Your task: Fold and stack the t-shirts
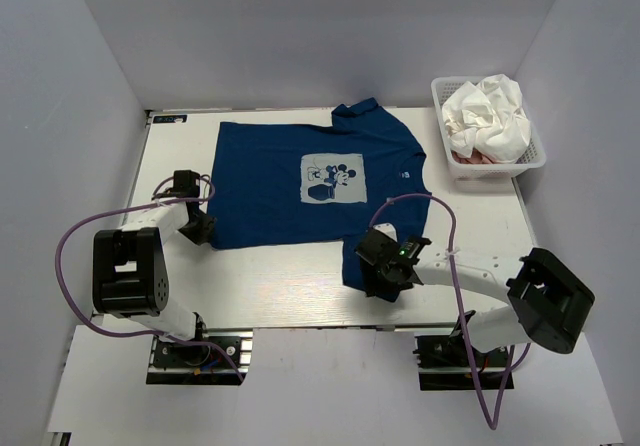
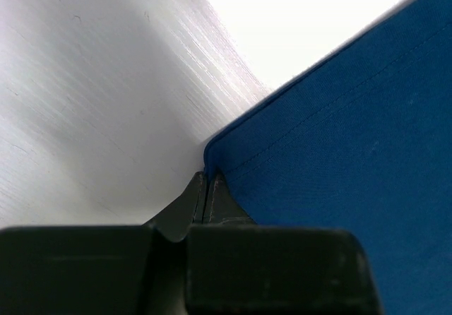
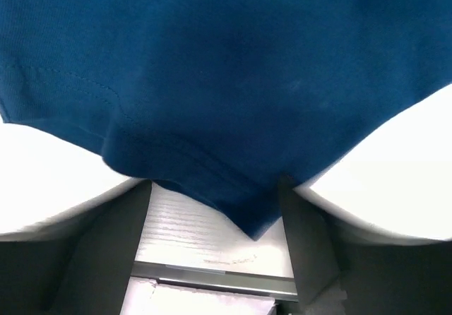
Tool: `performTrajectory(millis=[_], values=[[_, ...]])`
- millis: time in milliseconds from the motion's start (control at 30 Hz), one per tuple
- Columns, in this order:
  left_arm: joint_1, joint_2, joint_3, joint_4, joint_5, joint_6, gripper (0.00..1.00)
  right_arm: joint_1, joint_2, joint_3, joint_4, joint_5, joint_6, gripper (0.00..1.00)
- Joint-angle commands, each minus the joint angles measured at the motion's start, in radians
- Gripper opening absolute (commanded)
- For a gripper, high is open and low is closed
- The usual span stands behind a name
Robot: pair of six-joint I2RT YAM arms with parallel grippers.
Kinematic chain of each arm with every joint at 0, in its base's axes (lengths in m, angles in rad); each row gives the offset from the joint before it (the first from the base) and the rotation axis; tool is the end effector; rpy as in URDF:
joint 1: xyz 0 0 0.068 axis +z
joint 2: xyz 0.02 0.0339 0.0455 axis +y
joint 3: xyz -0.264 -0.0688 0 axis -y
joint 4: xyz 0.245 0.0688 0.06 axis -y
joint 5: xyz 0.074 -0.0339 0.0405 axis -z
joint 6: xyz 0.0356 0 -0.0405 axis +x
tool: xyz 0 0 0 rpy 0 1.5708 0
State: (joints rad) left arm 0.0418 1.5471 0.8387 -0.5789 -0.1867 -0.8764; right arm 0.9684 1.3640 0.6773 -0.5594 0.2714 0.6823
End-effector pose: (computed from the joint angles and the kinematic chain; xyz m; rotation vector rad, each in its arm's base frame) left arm 0.2688 0.0179 0.1590 -1.2774 2.4995 0.0779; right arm 0.1370 0.1823 0.1603 -0.3280 2.7043 0.0755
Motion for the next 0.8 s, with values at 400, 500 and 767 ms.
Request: performTrajectory(millis=[400,500,767], values=[[0.0,-0.07,0.083,-0.036,0.053,0.027,0.0,-0.034,0.003,0.118,-0.074,0.176,0.01,0.0],[0.0,-0.07,0.123,-0.045,0.053,0.027,0.0,-0.08,0.018,0.198,-0.074,0.23,-0.036,0.0],[0.0,0.068,0.322,-0.081,0.076,0.007,0.0,-0.278,0.141,0.402,0.036,0.221,-0.205,0.0]])
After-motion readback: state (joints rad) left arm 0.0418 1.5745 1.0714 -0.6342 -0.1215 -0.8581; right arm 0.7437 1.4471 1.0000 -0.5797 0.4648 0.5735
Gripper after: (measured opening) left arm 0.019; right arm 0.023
